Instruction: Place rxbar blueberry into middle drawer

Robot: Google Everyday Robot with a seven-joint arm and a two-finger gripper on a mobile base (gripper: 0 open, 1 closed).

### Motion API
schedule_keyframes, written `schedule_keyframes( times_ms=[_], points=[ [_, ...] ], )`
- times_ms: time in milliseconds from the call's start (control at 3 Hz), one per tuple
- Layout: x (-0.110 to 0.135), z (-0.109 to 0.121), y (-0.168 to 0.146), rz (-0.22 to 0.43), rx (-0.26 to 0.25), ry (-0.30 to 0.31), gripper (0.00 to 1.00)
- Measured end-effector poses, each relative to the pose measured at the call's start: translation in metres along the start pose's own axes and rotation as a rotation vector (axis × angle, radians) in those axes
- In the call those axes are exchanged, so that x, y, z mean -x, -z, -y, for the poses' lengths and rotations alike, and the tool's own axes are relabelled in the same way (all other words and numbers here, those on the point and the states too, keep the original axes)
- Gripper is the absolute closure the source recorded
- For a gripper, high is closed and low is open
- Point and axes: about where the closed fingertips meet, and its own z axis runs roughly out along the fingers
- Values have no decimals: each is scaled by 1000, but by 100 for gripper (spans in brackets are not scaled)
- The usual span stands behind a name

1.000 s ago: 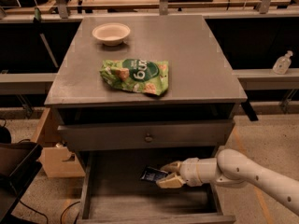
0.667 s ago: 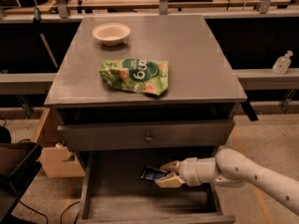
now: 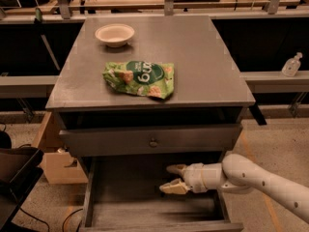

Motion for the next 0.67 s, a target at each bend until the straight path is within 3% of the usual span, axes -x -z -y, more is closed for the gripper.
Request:
schedule_keyframes(
  times_ms=[333,667],
  points=[
    [0,-1,-1,0,3,0,0],
    [0,-1,-2,0,4,0,0]
  ],
)
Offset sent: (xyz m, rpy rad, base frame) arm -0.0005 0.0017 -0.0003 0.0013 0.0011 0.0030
